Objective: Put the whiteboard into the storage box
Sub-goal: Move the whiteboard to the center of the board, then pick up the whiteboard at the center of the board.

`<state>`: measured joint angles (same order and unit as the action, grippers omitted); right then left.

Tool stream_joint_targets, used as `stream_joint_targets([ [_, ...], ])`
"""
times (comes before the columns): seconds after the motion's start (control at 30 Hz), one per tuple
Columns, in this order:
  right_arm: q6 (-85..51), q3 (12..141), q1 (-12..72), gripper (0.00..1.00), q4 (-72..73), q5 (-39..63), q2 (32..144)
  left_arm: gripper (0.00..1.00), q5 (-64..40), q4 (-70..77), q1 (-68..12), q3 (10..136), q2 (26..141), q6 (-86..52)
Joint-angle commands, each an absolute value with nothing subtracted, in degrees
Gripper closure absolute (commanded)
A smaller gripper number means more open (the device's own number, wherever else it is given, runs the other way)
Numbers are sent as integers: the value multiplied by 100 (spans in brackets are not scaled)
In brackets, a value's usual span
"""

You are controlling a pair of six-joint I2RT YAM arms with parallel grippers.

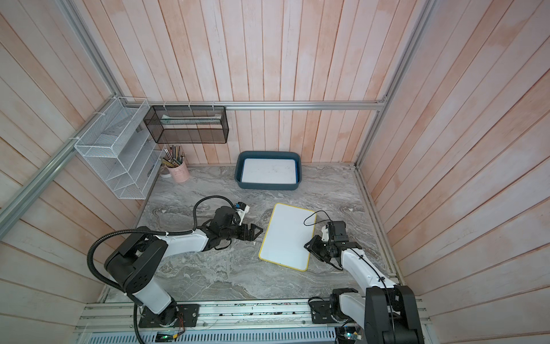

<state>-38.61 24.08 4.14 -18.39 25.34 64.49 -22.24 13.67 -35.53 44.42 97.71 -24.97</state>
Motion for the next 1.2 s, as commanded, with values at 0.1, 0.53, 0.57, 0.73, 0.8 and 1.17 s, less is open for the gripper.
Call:
stream_joint_targets([
  [0.1,-3418,2494,268,61,-1690,2400,7045,0,-3326,1143,-3541,4895,10202,-2424],
  [0.53,-3244,2590,38,61,-869,2537,7971,0,-3295,1264,-3546,5166,10867,-2676],
  [0.57,-3243,2599,42,61,-770,2650,8084,0,-3346,1285,-3551,5203,10939,-2688],
  [0.73,-3356,2569,44,61,-191,3441,8397,0,-3274,1140,-3551,5244,11101,-2686],
  [0.8,-3465,2573,66,61,20,3725,8395,0,-3261,1177,-3553,5180,11105,-2728],
  [1.17,-4170,3047,727,61,890,4452,8719,0,-3144,1527,-3585,4940,11171,-3041],
])
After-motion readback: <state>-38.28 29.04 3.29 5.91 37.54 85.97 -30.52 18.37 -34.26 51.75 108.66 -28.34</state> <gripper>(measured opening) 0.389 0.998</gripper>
